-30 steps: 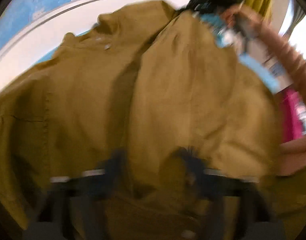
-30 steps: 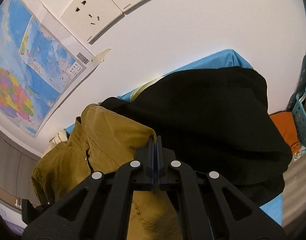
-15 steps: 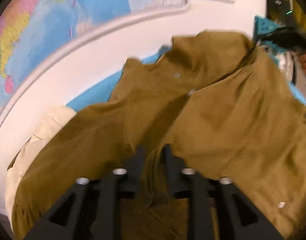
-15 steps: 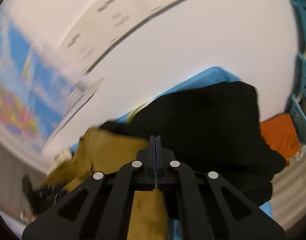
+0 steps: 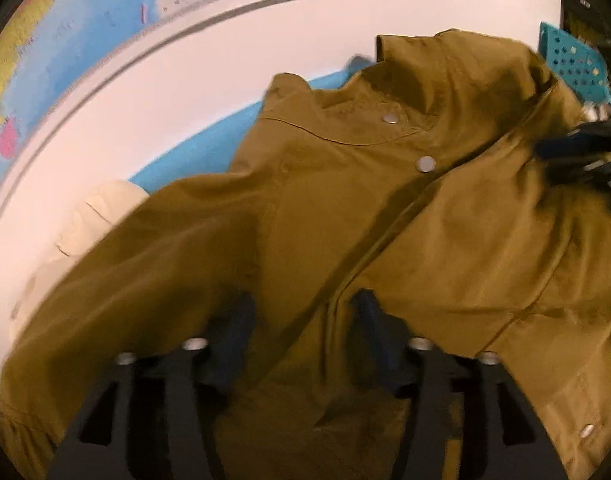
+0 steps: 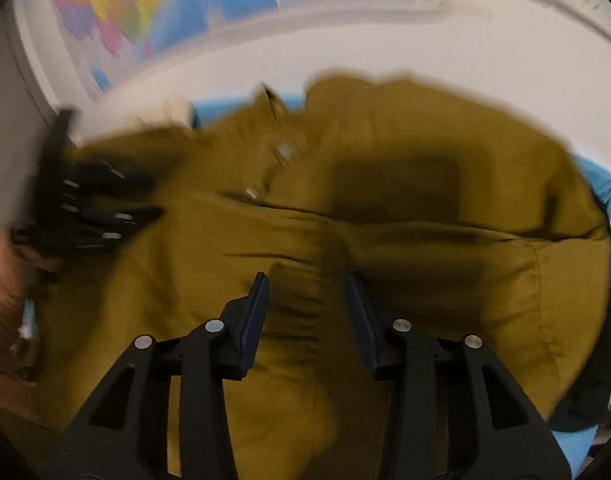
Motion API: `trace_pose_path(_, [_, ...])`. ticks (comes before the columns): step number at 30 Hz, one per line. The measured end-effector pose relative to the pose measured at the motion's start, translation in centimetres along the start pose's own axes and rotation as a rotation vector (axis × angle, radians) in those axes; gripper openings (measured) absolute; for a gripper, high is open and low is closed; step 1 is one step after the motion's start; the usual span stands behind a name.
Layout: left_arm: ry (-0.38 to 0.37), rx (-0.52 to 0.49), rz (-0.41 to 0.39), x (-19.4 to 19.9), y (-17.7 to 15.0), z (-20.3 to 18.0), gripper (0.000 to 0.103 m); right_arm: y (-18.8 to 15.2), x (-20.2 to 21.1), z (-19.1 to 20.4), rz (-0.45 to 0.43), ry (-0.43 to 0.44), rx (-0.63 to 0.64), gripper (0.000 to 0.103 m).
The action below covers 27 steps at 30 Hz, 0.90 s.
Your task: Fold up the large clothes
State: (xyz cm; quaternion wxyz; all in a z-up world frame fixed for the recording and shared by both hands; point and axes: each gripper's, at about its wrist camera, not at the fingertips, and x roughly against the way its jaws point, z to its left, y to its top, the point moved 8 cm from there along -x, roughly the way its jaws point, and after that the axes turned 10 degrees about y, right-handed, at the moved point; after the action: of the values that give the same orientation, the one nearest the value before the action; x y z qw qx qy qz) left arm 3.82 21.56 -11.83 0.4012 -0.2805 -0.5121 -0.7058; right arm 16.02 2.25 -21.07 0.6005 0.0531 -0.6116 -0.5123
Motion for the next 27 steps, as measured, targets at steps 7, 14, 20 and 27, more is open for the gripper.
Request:
trace_pose_path(7, [-0.064, 0.002, -0.187, 7.7, -1.2, 2.3, 0.073, 0.7, 2.4, 1.7, -0.081, 0.052, -0.019, 0.047])
trace_pose_path(14, [-0.102, -0.112, -0.126, 7.4, -6.2, 1.0, 0.074, 0.9, 0.8, 8.7, -0.064, 0.177, 0.099, 0.052])
trace_pose_path(20, [0.028, -0.115, -0.121, 4.6, -5.7, 1.5, 0.019, -1.0, -1.8, 11.6, 0.007, 0.198, 0.133, 0.052])
trace_pose_path(27, [0.073, -0.063, -0.181, 4.8, -2.3, 3.2, 0.014, 0.4, -1.1, 12.8, -0.095, 0.209, 0.096, 0.051])
